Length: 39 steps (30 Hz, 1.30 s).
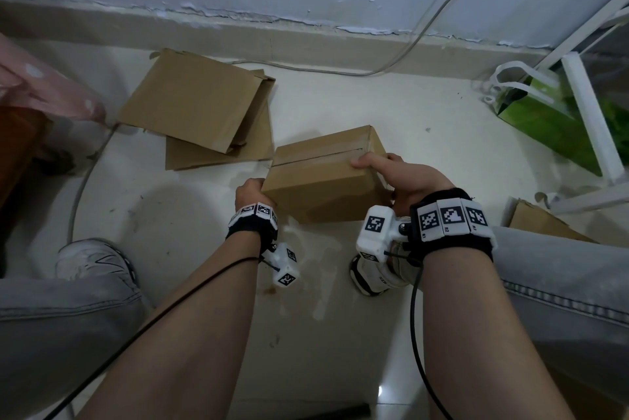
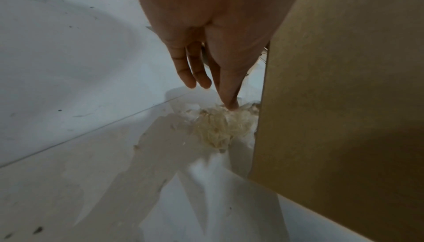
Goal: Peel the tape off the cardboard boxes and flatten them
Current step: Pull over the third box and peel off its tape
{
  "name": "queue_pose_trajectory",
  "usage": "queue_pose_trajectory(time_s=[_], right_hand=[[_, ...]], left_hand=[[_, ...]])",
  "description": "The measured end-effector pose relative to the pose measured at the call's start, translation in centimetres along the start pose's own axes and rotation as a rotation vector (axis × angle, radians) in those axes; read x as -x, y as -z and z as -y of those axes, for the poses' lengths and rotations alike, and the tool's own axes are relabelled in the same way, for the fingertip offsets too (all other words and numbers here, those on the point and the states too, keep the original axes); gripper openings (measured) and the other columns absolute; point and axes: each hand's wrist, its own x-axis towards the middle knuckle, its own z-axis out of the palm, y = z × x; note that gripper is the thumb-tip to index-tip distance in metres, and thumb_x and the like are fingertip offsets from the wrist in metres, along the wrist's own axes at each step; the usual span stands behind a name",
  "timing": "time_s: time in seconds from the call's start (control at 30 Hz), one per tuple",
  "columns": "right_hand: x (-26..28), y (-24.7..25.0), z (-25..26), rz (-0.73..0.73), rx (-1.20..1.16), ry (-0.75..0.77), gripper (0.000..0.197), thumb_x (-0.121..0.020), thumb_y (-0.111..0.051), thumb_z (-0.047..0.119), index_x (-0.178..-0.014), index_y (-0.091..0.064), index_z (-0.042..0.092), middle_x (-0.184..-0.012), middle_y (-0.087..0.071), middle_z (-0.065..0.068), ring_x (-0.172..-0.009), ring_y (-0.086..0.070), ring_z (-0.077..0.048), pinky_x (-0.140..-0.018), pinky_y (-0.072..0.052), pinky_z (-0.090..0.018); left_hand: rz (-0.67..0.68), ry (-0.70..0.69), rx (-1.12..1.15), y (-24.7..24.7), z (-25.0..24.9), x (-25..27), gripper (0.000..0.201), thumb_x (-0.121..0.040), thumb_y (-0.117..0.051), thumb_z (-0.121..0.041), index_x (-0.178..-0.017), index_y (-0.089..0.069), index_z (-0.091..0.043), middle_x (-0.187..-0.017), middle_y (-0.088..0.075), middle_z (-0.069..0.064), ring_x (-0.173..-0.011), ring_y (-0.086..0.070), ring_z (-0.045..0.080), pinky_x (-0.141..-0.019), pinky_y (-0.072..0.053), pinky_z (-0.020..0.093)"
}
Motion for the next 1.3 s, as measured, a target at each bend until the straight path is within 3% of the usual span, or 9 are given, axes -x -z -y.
queue_pose_trajectory(time_s=[0.07,0.23,0.47,0.63,0.83,0.93,1.1,1.17,1.3], right_hand=[[-0.1,0.0,0.0,-0.003,0.000,0.002,0.079,-0.078,-0.079,0.035,-0.142,-0.033,0.024,-0.116,-0.053,-0.010,-0.097,-0.062,-0.030,-0.080,-0.058,-0.048],[0.0,0.0,0.0,0.000,-0.004,0.000,0.075,-0.079,-0.077,0.036,-0.140,-0.035,0.025,-0.114,-0.053,-0.010,-0.093,-0.062,-0.029,-0.085,-0.056,-0.051],[0.2,-0.2,0.0,0.008,-0.011,-0.001,0.073,-0.080,-0.076,0.035,-0.139,-0.035,0.024,-0.112,-0.053,-0.009,-0.089,-0.062,-0.027,-0.076,-0.059,-0.045],[0.0,-0.1,0.0,0.007,0.003,-0.006,0.077,-0.078,-0.078,0.038,-0.140,-0.035,0.026,-0.114,-0.052,-0.009,-0.095,-0.061,-0.029,-0.087,-0.055,-0.054],[0.0,-0.2,0.0,0.004,-0.013,-0.003,0.074,-0.078,-0.078,0.036,-0.139,-0.037,0.025,-0.113,-0.053,-0.009,-0.092,-0.062,-0.028,-0.081,-0.058,-0.049],[-0.1,-0.4,-0.1,0.009,-0.019,-0.004,0.074,-0.079,-0.078,0.035,-0.139,-0.036,0.024,-0.112,-0.053,-0.009,-0.091,-0.062,-0.028,-0.081,-0.058,-0.049],[-0.4,-0.2,-0.1,0.011,-0.018,0.000,0.075,-0.078,-0.079,0.036,-0.139,-0.036,0.025,-0.114,-0.054,-0.009,-0.093,-0.062,-0.029,-0.085,-0.056,-0.052],[-0.5,-0.1,-0.1,0.010,-0.024,0.005,0.074,-0.078,-0.079,0.036,-0.138,-0.038,0.025,-0.114,-0.054,-0.010,-0.094,-0.062,-0.028,-0.089,-0.055,-0.054],[-0.1,0.1,0.0,-0.001,0.000,0.009,0.077,-0.072,-0.082,0.039,-0.137,-0.041,0.025,-0.119,-0.056,-0.011,-0.100,-0.063,-0.030,-0.091,-0.053,-0.057]], left_hand=[[-0.015,-0.001,0.011,0.0,0.0,0.0,0.023,-0.081,-0.054,0.006,-0.094,-0.070,-0.005,-0.070,-0.050,0.006,-0.080,-0.061,0.034,-0.069,-0.044,0.028],[-0.039,0.035,0.026,-0.5,0.5,0.1,0.026,-0.088,-0.045,-0.002,-0.104,-0.066,0.000,-0.103,-0.059,0.024,-0.083,-0.057,0.038,-0.072,-0.045,0.032],[-0.021,0.059,0.034,-0.3,0.4,0.1,0.026,-0.089,-0.042,-0.002,-0.103,-0.064,0.001,-0.104,-0.059,0.024,-0.079,-0.054,0.035,-0.070,-0.044,0.032],[-0.042,0.058,-0.008,-0.4,0.6,0.2,0.015,-0.089,-0.044,-0.004,-0.091,-0.059,-0.006,-0.094,-0.059,0.016,-0.076,-0.055,0.033,-0.069,-0.046,0.033],[-0.017,0.099,-0.009,-0.3,0.4,0.1,0.019,-0.089,-0.050,-0.003,-0.089,-0.066,0.007,-0.093,-0.063,0.025,-0.076,-0.056,0.036,-0.066,-0.044,0.031],[0.012,0.103,-0.024,0.1,0.7,-0.1,0.015,-0.087,-0.055,-0.004,-0.087,-0.067,0.005,-0.085,-0.059,0.022,-0.086,-0.061,0.040,-0.067,-0.044,0.031],[0.022,0.098,-0.014,0.2,1.0,0.2,0.014,-0.088,-0.057,-0.009,-0.086,-0.069,-0.002,-0.081,-0.058,0.017,-0.079,-0.057,0.035,-0.068,-0.044,0.032],[0.005,0.077,0.010,0.2,1.2,0.3,0.016,-0.089,-0.054,-0.008,-0.086,-0.069,-0.003,-0.084,-0.063,0.018,-0.083,-0.059,0.036,-0.069,-0.046,0.033],[-0.016,0.037,0.106,0.6,1.5,0.4,0.029,-0.093,-0.045,-0.009,-0.107,-0.071,-0.008,-0.104,-0.070,0.016,-0.100,-0.061,0.038,-0.083,-0.051,0.036]])
